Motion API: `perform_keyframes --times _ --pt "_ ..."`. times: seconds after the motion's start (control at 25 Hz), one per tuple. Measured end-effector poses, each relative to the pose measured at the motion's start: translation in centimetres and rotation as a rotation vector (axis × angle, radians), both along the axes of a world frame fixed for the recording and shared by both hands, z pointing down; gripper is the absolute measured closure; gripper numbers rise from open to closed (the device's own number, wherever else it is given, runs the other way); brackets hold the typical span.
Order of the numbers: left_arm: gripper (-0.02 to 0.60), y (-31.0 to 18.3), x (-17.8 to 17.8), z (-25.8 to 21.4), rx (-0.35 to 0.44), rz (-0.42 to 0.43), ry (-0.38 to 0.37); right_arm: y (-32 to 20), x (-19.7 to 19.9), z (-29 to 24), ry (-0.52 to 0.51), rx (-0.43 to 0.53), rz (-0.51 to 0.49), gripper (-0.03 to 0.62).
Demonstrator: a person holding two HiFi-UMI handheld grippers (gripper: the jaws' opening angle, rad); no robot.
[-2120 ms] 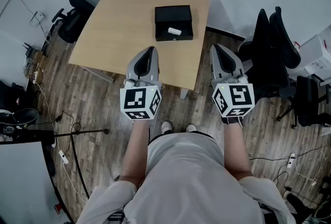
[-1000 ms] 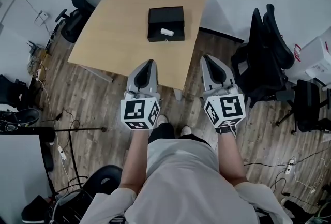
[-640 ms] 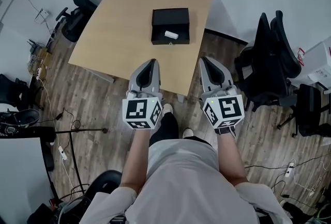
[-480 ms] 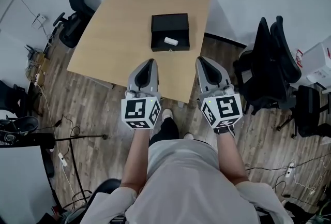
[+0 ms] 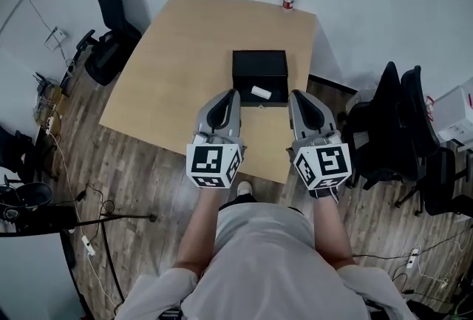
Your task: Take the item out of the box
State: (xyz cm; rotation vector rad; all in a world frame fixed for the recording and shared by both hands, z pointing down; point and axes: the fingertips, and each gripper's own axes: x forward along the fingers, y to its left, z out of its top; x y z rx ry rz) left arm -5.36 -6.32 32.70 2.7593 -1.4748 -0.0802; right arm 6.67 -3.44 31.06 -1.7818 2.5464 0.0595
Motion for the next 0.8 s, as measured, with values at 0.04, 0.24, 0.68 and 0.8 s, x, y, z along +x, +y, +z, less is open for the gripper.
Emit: perform_keyframes --times 0.04,0.24,0.68,0.8 --pt "0.575 -0.9 -0.4 0.1 -0.003 0.006 0.003 -0.8 -0.4 0.0 -0.005 -0.002 0.006 0.582" --pt "0.575 -4.3 -0.8 1.6 -0.061 0.063 0.035 -4.0 -1.3 1.4 0.035 -0.048 0.03 0.582" --pt "0.575 -11.8 0.9 7.1 -0.147 0.057 0.002 -12.1 -0.7 8.5 0.167 -0.221 -0.088 0.582" --pt "0.575 -12.8 1.6 8.8 -0.174 0.061 -0.03 -13.6 -0.7 11.3 0.205 -0.287 -0.129 0.582"
